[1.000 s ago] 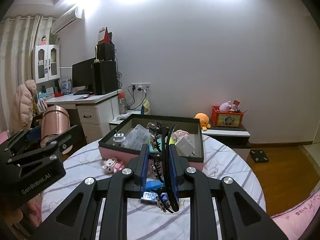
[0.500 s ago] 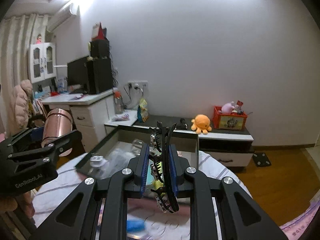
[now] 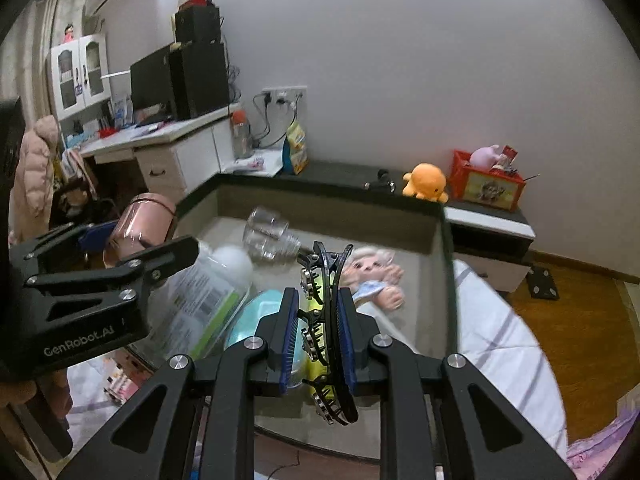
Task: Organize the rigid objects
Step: 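Lower the cup and clip into the pink box and open both tools, then move both tools back toward the remaining items on the bed, then grasp the pink block figure with the left tool while the right tool grasps the blue-gold case, then lift the block figure and blue-gold case and carry both over the pink box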
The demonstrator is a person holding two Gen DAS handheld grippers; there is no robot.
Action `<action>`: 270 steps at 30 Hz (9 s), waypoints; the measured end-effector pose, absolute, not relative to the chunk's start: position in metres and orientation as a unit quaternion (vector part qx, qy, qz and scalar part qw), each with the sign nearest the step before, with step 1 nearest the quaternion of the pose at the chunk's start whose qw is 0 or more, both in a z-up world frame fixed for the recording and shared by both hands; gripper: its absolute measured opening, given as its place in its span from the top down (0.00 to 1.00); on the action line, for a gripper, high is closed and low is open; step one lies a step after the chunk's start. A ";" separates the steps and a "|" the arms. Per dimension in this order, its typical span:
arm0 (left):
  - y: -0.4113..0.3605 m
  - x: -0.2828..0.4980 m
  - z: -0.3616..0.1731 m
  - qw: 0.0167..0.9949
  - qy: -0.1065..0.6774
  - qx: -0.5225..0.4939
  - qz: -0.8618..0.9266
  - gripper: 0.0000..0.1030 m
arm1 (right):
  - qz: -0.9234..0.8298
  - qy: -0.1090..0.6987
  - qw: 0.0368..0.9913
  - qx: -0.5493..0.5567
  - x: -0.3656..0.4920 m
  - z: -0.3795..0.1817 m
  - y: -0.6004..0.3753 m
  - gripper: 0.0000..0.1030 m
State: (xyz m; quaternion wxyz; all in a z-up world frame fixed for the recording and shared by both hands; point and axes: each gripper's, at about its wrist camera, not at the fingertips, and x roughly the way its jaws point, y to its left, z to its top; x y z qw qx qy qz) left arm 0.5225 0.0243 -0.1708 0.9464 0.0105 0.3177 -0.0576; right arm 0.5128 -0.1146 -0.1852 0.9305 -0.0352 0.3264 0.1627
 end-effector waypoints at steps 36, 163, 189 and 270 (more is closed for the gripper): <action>0.045 0.261 -0.100 0.992 0.129 0.012 0.007 0.00 | 0.080 0.188 0.978 -0.033 0.304 -0.116 -0.132 0.00; 0.028 0.295 -0.203 0.935 0.343 -0.011 -0.094 0.46 | 0.117 0.330 0.937 -0.008 0.301 -0.210 -0.140 0.18; 0.027 0.242 -0.104 0.991 0.132 0.008 -0.034 0.48 | 0.111 0.168 0.979 -0.024 0.258 -0.126 -0.121 0.18; 0.032 0.257 -0.088 0.989 0.140 -0.006 -0.034 0.38 | 0.102 0.153 0.983 -0.011 0.274 -0.103 -0.134 0.18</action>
